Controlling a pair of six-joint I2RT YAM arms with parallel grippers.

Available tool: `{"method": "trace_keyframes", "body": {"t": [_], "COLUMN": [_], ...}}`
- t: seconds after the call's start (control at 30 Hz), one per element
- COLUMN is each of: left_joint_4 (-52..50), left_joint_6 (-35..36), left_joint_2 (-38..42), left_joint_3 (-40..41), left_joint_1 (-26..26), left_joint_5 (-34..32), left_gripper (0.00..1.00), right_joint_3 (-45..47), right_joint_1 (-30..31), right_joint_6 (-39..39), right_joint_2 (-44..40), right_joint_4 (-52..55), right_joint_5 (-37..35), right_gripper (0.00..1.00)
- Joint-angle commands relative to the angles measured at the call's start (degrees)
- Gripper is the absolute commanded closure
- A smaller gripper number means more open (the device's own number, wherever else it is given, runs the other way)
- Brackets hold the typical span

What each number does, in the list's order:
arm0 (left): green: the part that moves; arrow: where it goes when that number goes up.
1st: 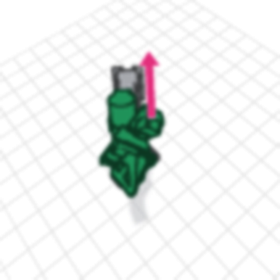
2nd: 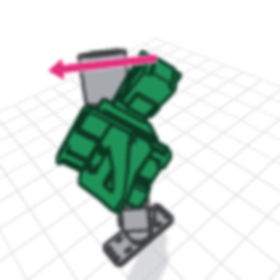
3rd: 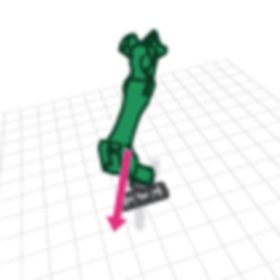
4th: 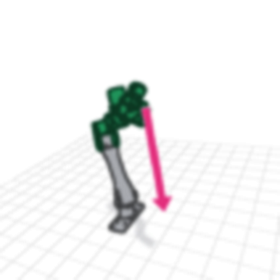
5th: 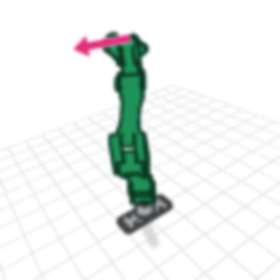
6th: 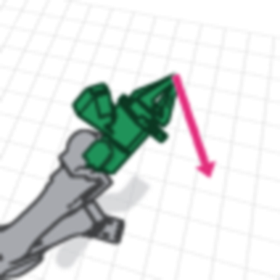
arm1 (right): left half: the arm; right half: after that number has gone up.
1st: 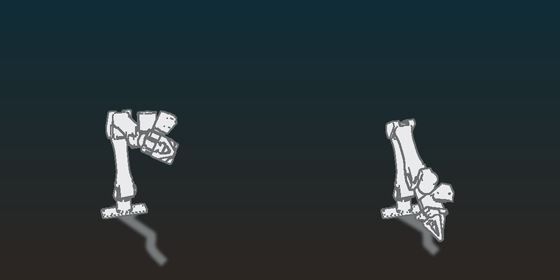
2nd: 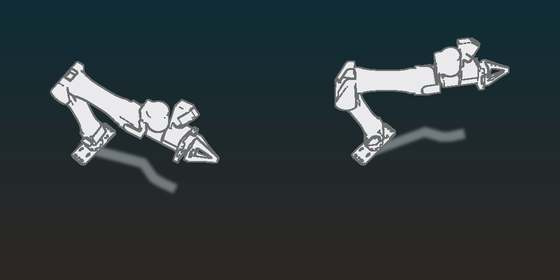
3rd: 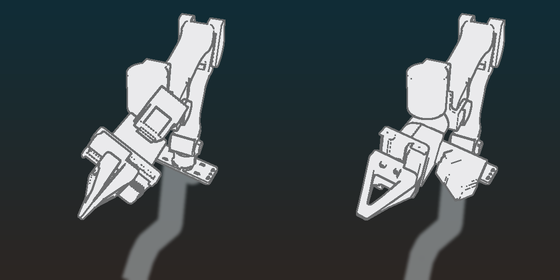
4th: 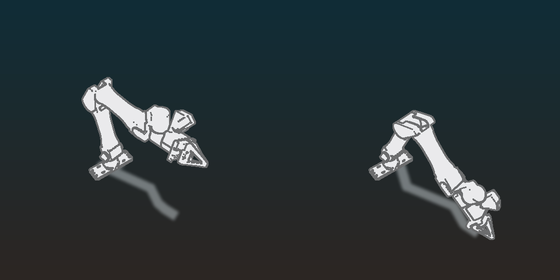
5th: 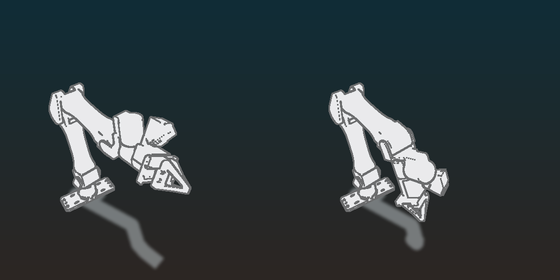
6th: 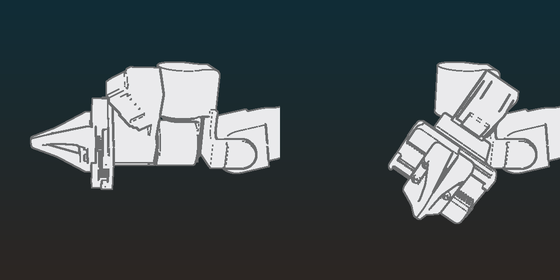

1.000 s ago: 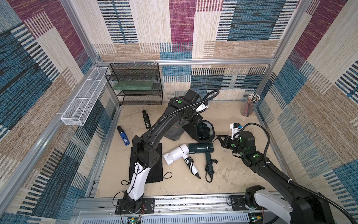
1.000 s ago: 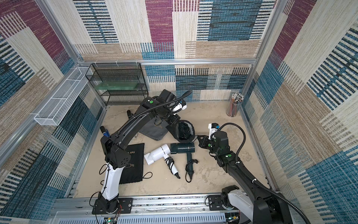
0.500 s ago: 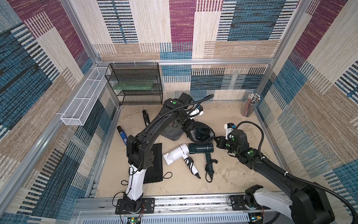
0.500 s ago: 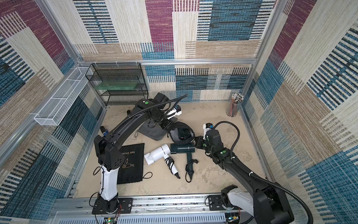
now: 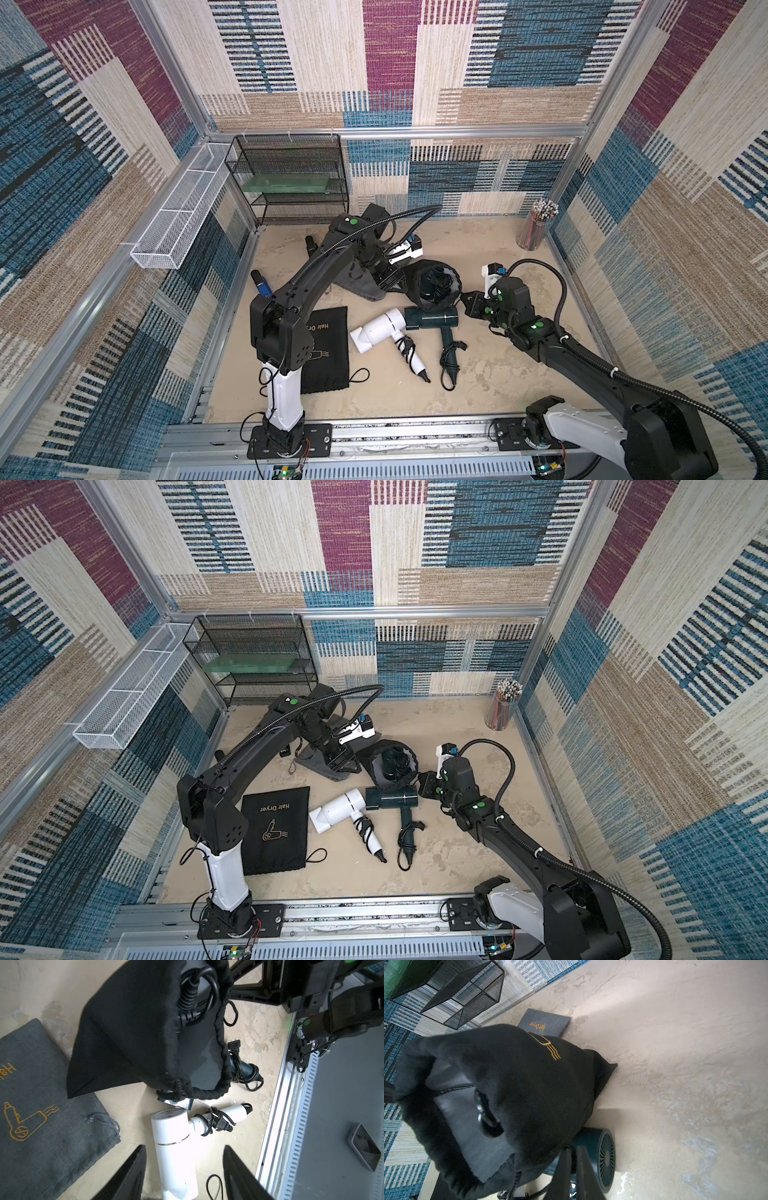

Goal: Pack away hair dryers
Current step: Pull the drawstrings on both sides of the drawstring bag.

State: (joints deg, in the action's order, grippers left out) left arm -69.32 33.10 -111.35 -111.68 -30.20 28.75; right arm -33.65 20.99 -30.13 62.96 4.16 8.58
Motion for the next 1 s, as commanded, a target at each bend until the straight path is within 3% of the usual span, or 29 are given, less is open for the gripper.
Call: {"method": "trace_keyframes", "body": {"t": [0.0,0.4,0.87,0.97], "left_joint_4": [4.2,9.2,9.5,9.4], "left_joint_6": [3.2,4.9,5.6,6.4], "left_joint_2": [-1.3,-3.3,-4.0,-3.1], "left_joint_3": [1.7,2.2,3.3,4.4], "left_joint_1": [0.1,-0.6,-0.7,-0.7], "left_joint_5": [1.7,9.7,6.9,5.3], "left_gripper": [0.4,0.41,0.73,0.75], "right_joint_3": [0.1,-0.3,0.0,0.0], "right_joint_1": [0.0,0.0,-0.3,-0.5], "right_joint_6": [0.6,0.9,0.9,0.9], "right_joint_2": [0.1,-1.1,-1.2,-1.3], "right_joint_4": [-1.8,-1.2,-1.1,-1.2], "right_joint_5": [0.7,1.0,0.9,1.0], "right_gripper": [1.0,1.0,1.0,1.0]}}
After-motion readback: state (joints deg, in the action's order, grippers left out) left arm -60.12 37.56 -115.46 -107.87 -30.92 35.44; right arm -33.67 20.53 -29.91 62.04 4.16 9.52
